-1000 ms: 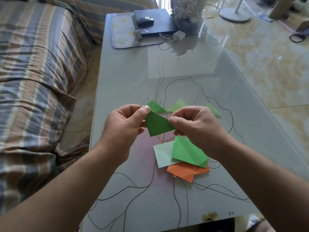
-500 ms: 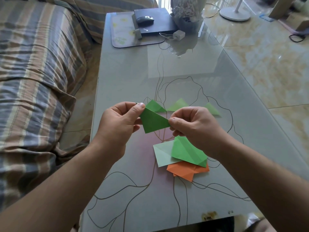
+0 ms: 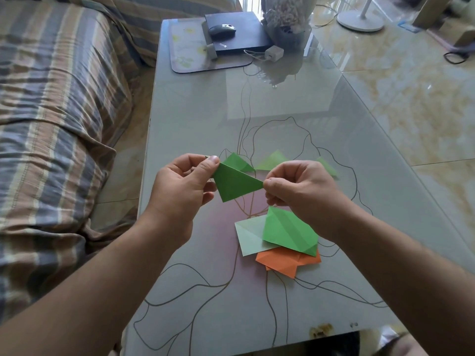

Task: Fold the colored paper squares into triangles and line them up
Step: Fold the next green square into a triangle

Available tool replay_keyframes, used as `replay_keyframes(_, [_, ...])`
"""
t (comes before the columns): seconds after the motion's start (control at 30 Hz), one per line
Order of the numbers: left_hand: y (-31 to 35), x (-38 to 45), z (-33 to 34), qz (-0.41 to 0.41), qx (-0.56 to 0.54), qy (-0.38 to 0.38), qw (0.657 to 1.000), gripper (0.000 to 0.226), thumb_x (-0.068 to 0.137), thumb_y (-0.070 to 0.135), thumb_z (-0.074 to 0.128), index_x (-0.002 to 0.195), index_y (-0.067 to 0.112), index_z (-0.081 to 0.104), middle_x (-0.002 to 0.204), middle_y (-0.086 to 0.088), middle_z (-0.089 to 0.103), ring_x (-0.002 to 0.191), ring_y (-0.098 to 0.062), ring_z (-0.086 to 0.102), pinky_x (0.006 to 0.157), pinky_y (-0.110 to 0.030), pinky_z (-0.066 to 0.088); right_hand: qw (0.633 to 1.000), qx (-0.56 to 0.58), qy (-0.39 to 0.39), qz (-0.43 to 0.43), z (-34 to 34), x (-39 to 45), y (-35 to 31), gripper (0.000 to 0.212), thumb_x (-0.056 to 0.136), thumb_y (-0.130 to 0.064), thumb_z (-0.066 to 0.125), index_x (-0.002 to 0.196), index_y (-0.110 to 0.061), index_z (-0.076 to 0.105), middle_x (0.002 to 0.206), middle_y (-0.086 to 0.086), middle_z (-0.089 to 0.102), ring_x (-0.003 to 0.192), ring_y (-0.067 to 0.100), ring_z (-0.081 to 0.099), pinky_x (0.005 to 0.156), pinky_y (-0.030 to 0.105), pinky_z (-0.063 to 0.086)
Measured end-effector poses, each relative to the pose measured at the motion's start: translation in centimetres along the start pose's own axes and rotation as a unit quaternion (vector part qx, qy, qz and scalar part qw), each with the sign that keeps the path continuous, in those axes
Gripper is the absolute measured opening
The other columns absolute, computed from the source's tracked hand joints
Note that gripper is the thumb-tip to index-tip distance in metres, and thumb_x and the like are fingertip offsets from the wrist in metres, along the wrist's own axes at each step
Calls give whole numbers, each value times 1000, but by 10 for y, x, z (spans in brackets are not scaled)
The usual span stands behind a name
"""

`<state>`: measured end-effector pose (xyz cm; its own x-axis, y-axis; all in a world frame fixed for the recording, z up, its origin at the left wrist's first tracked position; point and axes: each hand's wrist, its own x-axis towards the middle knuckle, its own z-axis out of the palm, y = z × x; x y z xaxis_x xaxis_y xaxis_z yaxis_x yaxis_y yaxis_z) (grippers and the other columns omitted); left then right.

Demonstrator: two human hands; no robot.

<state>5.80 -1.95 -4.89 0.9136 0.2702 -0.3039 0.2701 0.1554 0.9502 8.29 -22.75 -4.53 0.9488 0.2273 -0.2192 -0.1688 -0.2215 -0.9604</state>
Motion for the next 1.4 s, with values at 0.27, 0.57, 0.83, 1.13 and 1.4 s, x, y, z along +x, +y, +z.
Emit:
replay_keyframes(0.27, [6,-3,-2,-37,47,-110,992,31,100,5,56,88,24,77,83,-7,72,69,-17,62,75,-34,54,975,125,-28,182,-11,6,-6,23,93,-10,49,70,-14,49,62,3,51,61,23,62,80,42,46])
replay_keyframes(0.57, [10,-5,-9,72,154,-138,976,24,91,0,72,98,21,81,92,-7,80,85,-28,74,87,-38,58,957,158,-64,236,-18,6,-9,19,93,-15,44,74,-18,44,61,1,40,56,21,58,74,37,43])
replay_keyframes(0.83, [4,0,-18,221,307,-86,922,8,86,30,82,93,33,80,89,13,76,79,-11,73,73,-32,63,994,1,48,96,-20,13,2,12,99,-19,58,89,-13,64,80,6,61,76,23,62,71,36,49])
replay_keyframes(1.13, [-5,-4,-10,215,392,-156,881,14,87,35,80,101,33,78,85,19,75,76,-3,72,69,-22,61,975,-188,-38,-111,-1,2,10,33,75,-55,78,103,-37,74,97,-12,73,93,12,70,80,44,61])
replay_keyframes(1.4, [1,-4,-5,66,161,-144,974,9,86,22,80,93,17,77,84,-5,78,76,-16,71,73,-31,58,996,-47,-35,-66,-2,3,11,12,93,-11,75,81,-14,74,71,8,62,64,22,47,61,42,38])
